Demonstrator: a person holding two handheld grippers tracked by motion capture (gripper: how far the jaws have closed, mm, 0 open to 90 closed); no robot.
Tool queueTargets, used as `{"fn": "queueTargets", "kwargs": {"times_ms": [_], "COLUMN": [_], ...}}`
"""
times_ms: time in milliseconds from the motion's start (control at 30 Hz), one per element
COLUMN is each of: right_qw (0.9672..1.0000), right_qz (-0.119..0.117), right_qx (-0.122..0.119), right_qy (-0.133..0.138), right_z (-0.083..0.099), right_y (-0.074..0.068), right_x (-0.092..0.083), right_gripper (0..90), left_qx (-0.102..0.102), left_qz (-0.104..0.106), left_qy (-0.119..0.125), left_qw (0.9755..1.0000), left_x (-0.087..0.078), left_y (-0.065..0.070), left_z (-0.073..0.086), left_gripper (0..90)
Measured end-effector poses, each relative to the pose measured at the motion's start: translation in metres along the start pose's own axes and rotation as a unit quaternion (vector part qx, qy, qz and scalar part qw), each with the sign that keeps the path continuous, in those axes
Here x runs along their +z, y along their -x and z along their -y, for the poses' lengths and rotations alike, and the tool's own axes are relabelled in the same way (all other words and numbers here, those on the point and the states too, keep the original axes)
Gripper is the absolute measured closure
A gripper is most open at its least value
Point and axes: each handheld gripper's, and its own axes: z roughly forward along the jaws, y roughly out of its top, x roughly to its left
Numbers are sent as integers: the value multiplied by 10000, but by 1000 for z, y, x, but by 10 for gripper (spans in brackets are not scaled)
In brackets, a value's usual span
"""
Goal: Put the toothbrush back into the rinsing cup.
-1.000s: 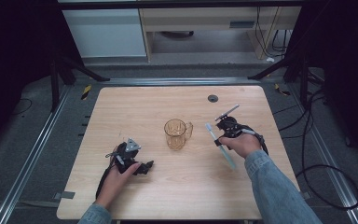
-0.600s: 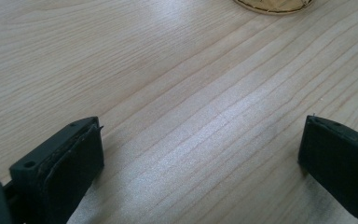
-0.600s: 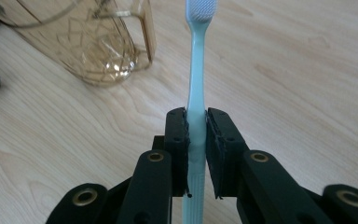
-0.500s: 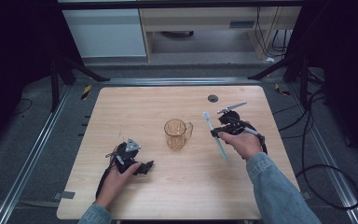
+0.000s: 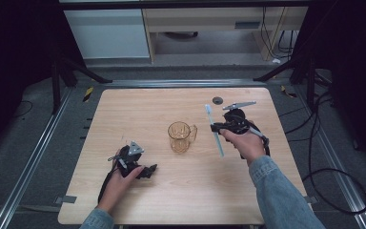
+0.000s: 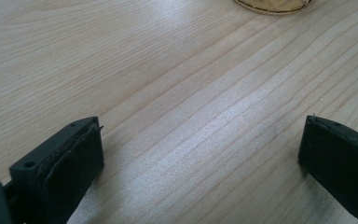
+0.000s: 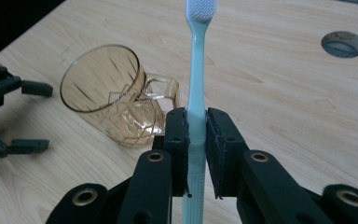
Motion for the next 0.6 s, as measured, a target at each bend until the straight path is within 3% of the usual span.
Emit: {"fn": "queueTargets", "kwargs": {"times_ms": [300,600], "right_qw": [9992,9987], "right_qz": [-45,-2], "right_qx": [103,187], "right_qy": [392,476], "right_z": [-5,-6], "right_y": [0,-1], "right_x": [-3,2], "right_gripper": [791,792], "left_qx": [0,2], "left_qz": [3,3], "left_qy": [-1,-1], "left_qw": [10000,10000], "left_x": [0,0], "left_y": [0,0], "left_z": [0,0], "left_gripper": [0,0]}}
